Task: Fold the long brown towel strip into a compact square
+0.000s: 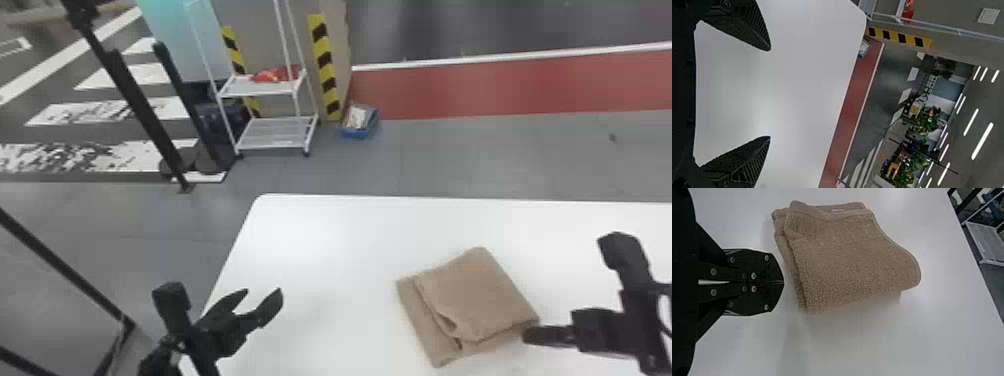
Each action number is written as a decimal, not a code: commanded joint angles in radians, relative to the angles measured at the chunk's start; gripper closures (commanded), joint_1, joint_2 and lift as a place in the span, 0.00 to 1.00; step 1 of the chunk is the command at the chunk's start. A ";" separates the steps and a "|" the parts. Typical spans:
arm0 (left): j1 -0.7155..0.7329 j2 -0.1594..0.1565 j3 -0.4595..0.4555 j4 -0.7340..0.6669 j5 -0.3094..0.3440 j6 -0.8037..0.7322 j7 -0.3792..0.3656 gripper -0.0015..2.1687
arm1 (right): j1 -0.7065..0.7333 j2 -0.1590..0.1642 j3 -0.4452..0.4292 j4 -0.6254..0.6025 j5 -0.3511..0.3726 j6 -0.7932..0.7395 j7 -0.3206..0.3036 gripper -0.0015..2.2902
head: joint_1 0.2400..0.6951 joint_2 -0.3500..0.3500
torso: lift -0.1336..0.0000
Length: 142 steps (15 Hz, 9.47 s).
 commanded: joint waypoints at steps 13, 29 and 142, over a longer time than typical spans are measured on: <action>0.025 0.003 0.005 -0.010 0.026 -0.003 -0.009 0.04 | -0.282 0.075 0.120 0.508 0.028 -0.630 -0.301 0.75 | 1.00 0.84 | 1.00; 0.007 0.010 0.043 0.013 0.029 -0.003 -0.017 0.04 | -0.128 0.075 0.447 0.143 0.725 -0.538 0.236 0.26 | 1.00 0.98 | 1.00; -0.131 -0.003 -0.618 0.294 -0.224 -0.175 0.218 0.07 | -0.056 0.075 0.683 0.112 0.923 -0.547 0.205 0.16 | 1.00 0.62 | 1.00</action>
